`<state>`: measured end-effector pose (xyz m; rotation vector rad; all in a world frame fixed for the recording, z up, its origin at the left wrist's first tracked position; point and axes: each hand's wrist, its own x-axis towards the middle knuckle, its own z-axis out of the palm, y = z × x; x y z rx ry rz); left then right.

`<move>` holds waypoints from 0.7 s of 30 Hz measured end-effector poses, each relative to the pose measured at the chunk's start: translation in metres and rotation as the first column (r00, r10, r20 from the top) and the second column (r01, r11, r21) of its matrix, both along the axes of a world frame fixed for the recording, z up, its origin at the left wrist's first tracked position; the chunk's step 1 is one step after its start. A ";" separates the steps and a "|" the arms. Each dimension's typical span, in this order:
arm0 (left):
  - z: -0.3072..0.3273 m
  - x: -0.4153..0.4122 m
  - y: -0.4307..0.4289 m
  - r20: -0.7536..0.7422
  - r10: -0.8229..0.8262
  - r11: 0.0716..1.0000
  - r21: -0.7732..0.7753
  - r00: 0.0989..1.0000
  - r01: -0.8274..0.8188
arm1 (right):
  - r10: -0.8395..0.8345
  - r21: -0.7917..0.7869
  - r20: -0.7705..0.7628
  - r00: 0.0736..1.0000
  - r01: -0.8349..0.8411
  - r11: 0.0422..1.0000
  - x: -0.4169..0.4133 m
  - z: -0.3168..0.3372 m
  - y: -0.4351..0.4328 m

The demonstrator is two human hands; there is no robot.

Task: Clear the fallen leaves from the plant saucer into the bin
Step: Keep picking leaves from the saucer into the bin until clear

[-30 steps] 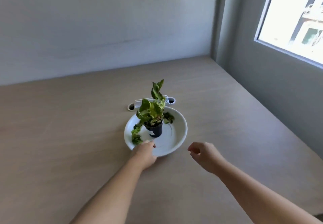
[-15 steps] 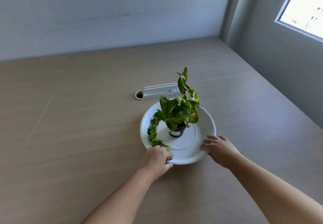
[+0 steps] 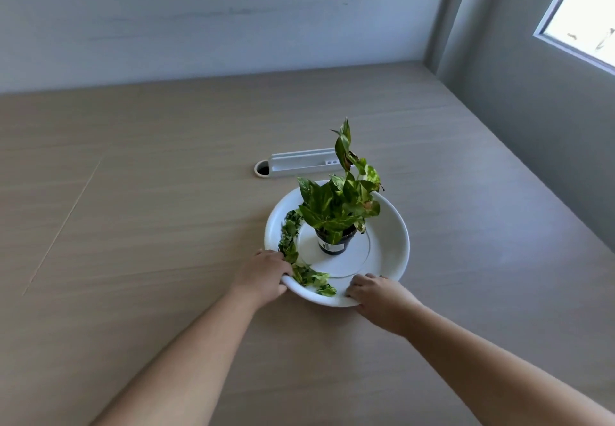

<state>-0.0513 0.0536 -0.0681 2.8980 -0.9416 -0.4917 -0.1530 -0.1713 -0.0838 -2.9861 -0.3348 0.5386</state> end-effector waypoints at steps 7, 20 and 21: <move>-0.009 -0.026 -0.023 -0.029 -0.026 0.999 -0.045 0.999 0.025 | -0.028 -0.104 0.124 0.992 0.041 0.994 0.019 0.011 -0.048; -0.005 -0.027 -0.031 -0.129 0.112 0.986 -0.108 0.985 -0.126 | -0.145 0.130 -0.067 0.987 0.153 0.980 0.014 0.019 -0.044; -0.004 -0.027 -0.033 -0.170 0.146 0.976 -0.139 0.975 -0.171 | -0.140 0.109 -0.087 0.986 0.149 0.983 0.017 0.021 -0.043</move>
